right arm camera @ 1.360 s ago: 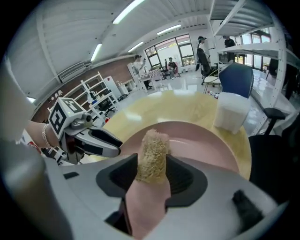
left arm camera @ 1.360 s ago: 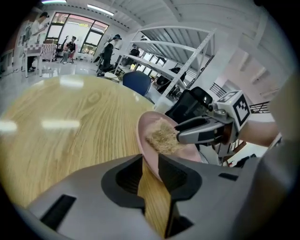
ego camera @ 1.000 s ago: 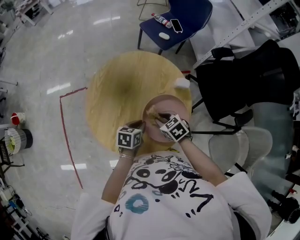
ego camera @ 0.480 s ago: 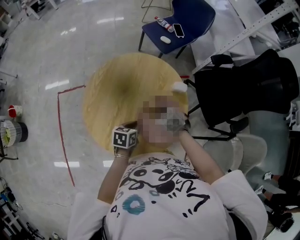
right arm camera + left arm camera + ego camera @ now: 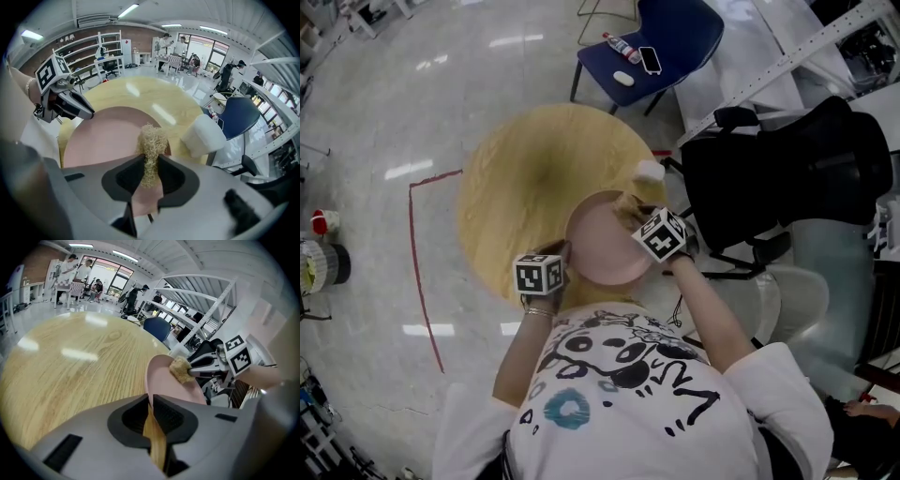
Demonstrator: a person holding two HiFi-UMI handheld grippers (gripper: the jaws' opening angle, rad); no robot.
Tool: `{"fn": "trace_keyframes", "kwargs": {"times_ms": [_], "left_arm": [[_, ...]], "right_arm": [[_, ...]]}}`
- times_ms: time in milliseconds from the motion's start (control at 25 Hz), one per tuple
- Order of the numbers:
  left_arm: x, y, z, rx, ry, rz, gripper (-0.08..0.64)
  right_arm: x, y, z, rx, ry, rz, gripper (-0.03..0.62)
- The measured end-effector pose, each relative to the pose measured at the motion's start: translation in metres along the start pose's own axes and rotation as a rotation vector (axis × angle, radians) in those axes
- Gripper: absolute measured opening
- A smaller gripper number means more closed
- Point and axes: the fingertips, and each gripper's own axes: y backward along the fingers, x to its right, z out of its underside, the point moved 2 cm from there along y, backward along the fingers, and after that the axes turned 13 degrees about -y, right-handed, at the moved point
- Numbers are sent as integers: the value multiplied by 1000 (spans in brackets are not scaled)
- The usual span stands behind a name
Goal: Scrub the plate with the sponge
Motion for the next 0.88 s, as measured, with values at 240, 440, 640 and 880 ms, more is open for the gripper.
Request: {"fn": "trace_keyframes", "kwargs": {"times_ms": [240,440,640,880], "left_arm": [[1,-1,3,17,60,-24,35],[2,1,0,17,70,-34,29],[4,0,1,16,75,-47,28],[3,-2,1,30,82,-58,28]], "right_arm": [[-4,13,33,-60,51,-18,97],[-24,23,54,-95,66,-78,97],[-47,30,79,-133,57,-163,97],[-86,33,96,-161,67,-290,97]]}}
